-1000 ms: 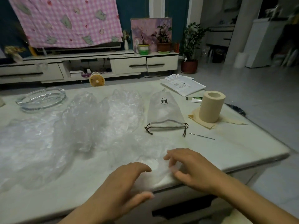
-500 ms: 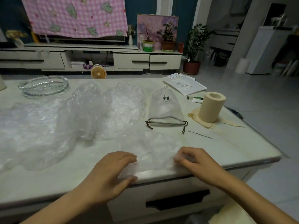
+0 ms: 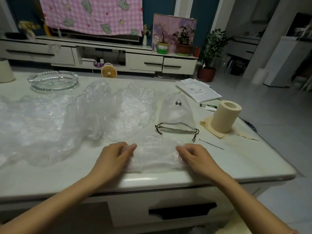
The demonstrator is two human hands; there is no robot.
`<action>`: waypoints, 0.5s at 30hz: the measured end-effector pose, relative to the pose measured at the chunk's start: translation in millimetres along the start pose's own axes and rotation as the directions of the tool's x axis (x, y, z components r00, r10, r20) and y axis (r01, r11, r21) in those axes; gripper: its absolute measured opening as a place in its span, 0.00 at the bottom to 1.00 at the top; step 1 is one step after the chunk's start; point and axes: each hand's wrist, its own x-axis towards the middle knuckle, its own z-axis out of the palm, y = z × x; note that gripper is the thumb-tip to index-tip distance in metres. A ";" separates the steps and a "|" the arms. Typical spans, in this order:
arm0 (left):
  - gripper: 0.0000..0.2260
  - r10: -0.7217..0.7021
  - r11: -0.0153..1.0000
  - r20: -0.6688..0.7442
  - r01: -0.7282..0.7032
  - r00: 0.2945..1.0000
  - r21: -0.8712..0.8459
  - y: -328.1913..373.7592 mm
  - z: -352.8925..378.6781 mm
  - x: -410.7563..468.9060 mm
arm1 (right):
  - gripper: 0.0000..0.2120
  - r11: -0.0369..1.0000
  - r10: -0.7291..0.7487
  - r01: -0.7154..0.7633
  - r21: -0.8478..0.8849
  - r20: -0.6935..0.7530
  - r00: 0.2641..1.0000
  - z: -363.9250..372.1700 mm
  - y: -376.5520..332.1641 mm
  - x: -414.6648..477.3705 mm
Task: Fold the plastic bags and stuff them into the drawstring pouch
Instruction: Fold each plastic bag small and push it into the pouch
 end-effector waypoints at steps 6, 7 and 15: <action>0.20 -0.143 0.935 -0.132 0.177 0.981 0.307 5.2 12.1 8.6 | 0.20 0.918 0.121 -0.175 -0.356 -0.169 0.978 19.7 -6.8 10.3; 0.19 -0.134 0.910 -0.135 0.176 0.982 0.375 5.7 13.4 8.6 | 0.17 0.893 0.126 -0.194 -0.406 -0.188 0.974 21.7 -7.4 11.1; 0.22 -0.013 0.736 -0.170 0.125 0.985 0.666 21.0 -0.2 13.0 | 0.16 0.687 -0.074 -0.139 -0.713 -0.259 0.963 20.5 -26.2 12.8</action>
